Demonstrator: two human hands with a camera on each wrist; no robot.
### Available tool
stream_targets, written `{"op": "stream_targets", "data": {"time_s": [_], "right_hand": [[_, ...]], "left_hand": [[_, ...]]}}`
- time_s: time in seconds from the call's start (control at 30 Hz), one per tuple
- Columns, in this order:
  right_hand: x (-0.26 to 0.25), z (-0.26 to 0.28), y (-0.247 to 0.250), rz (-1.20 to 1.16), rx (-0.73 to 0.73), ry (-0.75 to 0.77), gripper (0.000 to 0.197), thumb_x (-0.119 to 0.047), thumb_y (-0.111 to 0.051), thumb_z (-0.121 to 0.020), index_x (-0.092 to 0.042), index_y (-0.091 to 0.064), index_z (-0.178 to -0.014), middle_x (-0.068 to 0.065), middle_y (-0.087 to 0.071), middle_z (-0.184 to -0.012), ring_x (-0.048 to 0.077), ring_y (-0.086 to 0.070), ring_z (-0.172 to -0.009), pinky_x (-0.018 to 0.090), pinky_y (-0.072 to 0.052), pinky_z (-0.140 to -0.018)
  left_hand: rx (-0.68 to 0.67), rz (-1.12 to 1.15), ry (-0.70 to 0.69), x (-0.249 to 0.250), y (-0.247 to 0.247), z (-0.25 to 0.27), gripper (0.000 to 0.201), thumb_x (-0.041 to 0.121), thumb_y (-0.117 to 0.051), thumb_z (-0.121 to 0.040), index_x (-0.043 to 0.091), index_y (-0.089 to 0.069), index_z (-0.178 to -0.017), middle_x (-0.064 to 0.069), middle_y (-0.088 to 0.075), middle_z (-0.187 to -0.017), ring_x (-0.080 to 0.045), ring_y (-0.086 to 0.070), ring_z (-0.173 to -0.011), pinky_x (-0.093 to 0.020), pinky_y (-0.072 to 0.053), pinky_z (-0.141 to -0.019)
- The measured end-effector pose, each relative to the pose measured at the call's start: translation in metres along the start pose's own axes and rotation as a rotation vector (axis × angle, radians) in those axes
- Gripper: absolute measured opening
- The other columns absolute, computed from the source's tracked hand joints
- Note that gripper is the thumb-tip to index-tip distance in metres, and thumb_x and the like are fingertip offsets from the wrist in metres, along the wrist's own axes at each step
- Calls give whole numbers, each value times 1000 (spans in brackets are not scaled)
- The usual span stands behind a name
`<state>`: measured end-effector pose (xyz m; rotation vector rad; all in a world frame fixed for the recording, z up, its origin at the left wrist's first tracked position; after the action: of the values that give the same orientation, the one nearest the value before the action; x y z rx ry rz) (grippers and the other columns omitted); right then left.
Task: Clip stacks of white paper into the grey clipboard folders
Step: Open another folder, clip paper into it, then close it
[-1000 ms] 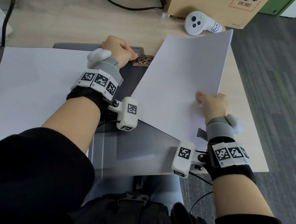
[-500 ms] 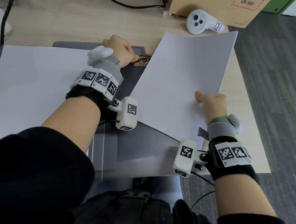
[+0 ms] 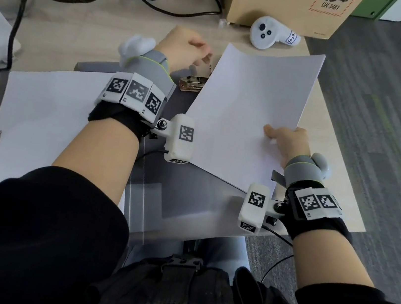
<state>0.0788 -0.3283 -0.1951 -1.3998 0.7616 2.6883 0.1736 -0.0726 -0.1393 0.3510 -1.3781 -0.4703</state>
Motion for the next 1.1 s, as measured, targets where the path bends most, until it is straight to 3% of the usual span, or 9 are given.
{"op": "stream_targets", "data": {"time_s": [0.13, 0.27, 0.33, 0.4, 0.53, 0.7, 0.83, 0.97, 1.1], "right_hand": [[1, 6, 8, -55, -8, -15, 53, -18, -69, -81, -6, -45, -127, 6, -59, -105, 25, -56, -93, 41, -49, -96], [5, 7, 34, -117, 43, 18, 40, -15, -63, -88, -10, -44, -123, 4, -52, -93, 22, -50, -79, 29, -42, -75], [4, 12, 49, -141, 67, 46, 29, -13, -62, -88, -9, -49, -114, 3, -52, -89, 22, -49, -74, 23, -44, -61], [7, 14, 60, -152, 104, 58, 13, -11, -62, -87, -11, -49, -89, 1, -51, -78, 21, -49, -67, 21, -43, -52], [16, 20, 70, -255, 123, 63, 29, -10, -64, -83, -8, -51, -108, -1, -54, -77, 19, -52, -75, 28, -43, -67], [23, 32, 77, -282, 88, 83, 43, -14, -68, -81, -9, -50, -119, 1, -60, -92, 21, -56, -87, 31, -46, -75], [26, 48, 68, -131, -10, 91, 36, -19, -72, -79, -10, -51, -108, 1, -61, -98, 22, -58, -96, 36, -49, -86], [32, 67, 52, 71, -109, 95, 50, -23, -69, -82, -10, -47, -124, 5, -60, -106, 26, -58, -100, 30, -47, -63], [34, 80, 33, 229, -171, 124, 56, -30, -70, -80, -6, -48, -126, 6, -60, -121, 28, -59, -106, 33, -48, -77]], "left_hand": [[-222, -18, -1, 21, -20, 7, 26, 12, -38, -99, 27, -43, -78, -4, -46, -101, -11, -43, -95, -10, -31, -59], [-297, -84, 50, 23, -36, 14, 25, 20, -43, -95, 30, -36, -73, 2, -47, -90, -7, -40, -83, -9, -32, -63], [-310, -106, 45, 24, -44, 21, 12, 31, -42, -96, 27, -53, -96, -2, -53, -108, -13, -42, -99, -18, -33, -78], [-272, -116, 45, 22, -47, 27, 40, 33, -32, -101, 11, -47, -131, -6, -55, -130, -16, -42, -108, -18, -34, -81], [-111, -37, 15, 30, -38, 39, 44, 34, -27, -102, 10, -43, -136, -5, -54, -138, -13, -45, -121, -18, -27, -91], [-30, 35, -44, 35, -29, 63, 39, 31, -33, -101, 9, -53, -125, -5, -61, -124, -10, -48, -103, -22, -34, -91], [-82, 166, 28, 21, -29, 87, 21, 29, -44, -98, 20, -50, -80, -9, -64, -103, -16, -61, -79, -28, -51, -76], [-70, 172, 132, -7, -20, 119, 16, 13, -50, -94, 5, -57, -106, -8, -63, -88, -16, -62, -65, -22, -57, -58], [-4, 159, 226, -38, -10, 141, 30, 6, -54, -91, -5, -53, -119, -11, -61, -83, -18, -60, -64, -20, -56, -50]]}}
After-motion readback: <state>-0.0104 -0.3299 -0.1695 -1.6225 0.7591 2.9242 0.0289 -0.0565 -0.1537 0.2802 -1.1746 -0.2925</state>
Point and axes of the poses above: each hand's wrist, its own z-axis away from the middle knuckle, its own y-axis out of the back of the hand, x = y × z, the point moved 5 cm from there along -z, towards the middle knuckle
